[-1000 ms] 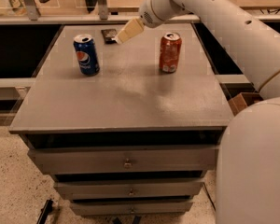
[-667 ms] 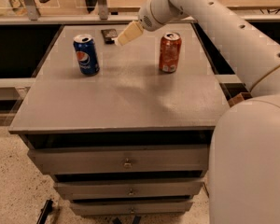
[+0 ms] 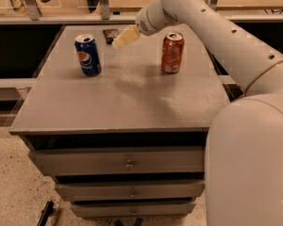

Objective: Move rxbar chocolate near pepsi can

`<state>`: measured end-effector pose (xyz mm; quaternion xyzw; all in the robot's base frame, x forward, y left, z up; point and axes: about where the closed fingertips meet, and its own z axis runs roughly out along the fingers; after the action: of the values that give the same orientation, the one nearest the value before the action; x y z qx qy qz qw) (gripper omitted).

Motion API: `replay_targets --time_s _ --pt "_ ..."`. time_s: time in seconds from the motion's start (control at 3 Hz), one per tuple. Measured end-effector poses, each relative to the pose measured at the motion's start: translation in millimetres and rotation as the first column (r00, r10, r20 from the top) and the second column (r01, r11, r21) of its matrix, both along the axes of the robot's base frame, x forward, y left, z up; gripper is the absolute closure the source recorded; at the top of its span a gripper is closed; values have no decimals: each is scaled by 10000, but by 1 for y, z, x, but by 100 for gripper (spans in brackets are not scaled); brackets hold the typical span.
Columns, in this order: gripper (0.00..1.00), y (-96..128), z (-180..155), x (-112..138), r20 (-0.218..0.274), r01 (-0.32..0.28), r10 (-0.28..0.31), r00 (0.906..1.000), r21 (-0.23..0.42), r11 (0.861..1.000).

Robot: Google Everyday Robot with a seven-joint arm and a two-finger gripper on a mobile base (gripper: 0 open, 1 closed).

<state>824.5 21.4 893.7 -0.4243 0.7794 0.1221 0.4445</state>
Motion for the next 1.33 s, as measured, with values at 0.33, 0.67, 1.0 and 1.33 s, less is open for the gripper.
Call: replay_targets --time_s 0.33,0.67,1.0,1.33 --pt "0 9 -4 6 137 369 -363 9992 -475 9982" --pt "0 17 -11 13 90 719 -714 9974 -1202 9901" --pt "0 25 -20 21 -108 866 -895 9959 -1614 9831" --pt "0 30 -25 28 -315 1034 -1105 9934 -1747 9792"
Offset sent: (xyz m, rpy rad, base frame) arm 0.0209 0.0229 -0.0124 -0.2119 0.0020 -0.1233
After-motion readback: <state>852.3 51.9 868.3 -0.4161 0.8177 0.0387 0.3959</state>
